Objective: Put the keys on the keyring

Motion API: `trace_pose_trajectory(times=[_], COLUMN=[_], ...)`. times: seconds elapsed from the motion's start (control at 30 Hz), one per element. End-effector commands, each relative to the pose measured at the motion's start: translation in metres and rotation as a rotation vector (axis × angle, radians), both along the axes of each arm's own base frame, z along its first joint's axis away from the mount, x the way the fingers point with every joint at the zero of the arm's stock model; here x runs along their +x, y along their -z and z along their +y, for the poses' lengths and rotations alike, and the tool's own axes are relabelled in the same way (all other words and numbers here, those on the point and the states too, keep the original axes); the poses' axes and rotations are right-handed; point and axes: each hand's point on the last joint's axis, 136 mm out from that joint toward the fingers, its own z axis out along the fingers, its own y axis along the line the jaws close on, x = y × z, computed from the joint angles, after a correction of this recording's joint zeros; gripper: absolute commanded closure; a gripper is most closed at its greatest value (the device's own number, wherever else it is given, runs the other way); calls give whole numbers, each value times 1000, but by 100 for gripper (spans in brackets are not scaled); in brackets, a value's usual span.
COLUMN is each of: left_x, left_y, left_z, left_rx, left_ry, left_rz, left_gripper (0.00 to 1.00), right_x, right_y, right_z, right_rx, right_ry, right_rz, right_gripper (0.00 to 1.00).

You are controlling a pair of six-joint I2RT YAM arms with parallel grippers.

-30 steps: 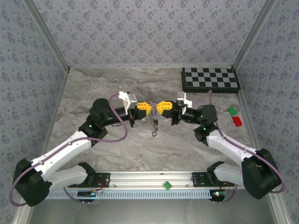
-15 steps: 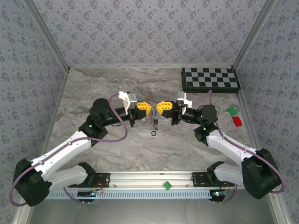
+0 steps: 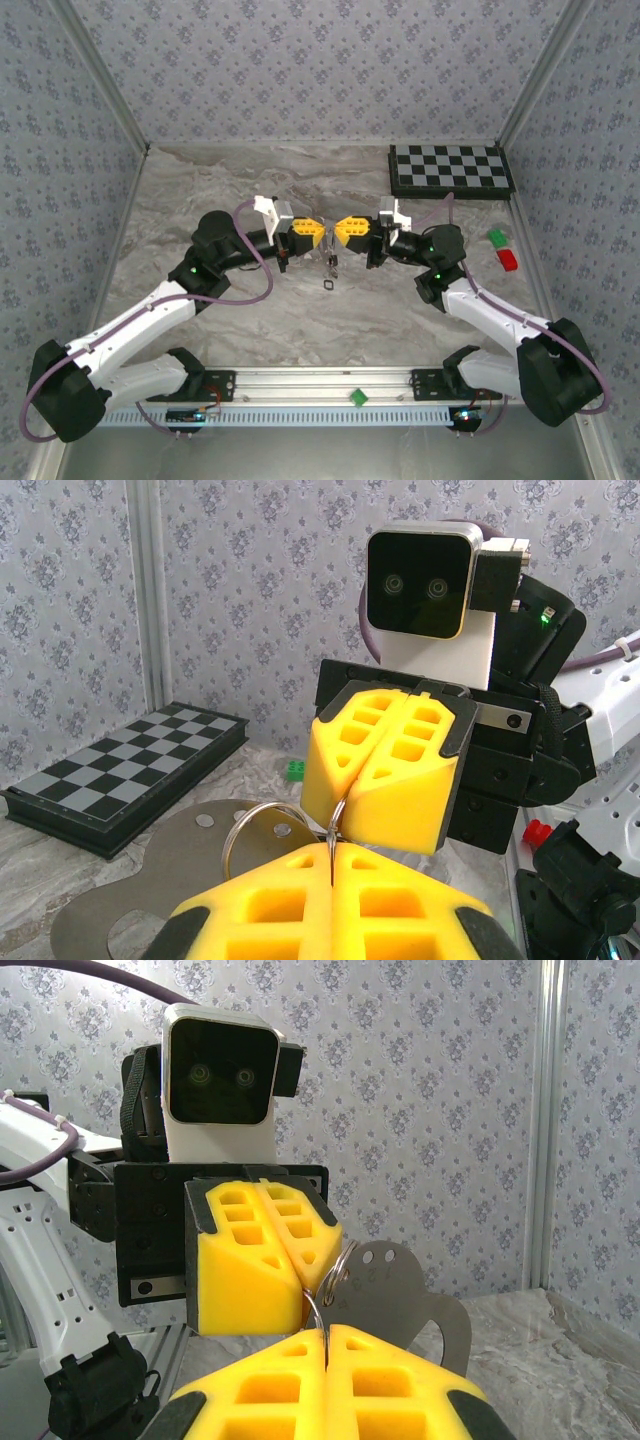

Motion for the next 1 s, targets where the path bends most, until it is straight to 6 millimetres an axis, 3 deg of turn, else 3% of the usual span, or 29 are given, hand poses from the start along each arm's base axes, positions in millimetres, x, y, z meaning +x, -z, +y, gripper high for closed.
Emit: trace_pose_trajectory(times=[0.0, 0.97], left_x=[0, 0], left_y=[-24, -26], left_z=[0, 2], left_rx=[-43, -45], left_ry=[-4, -13], left_rz=[-60, -70], left_gripper=[100, 100], right_x=[-4, 0], right_y=[-14, -15], right_z=[1, -2], right_rx=[15, 24], right_ry=[-15, 9], right_rz=[-49, -44], right_gripper=[100, 100])
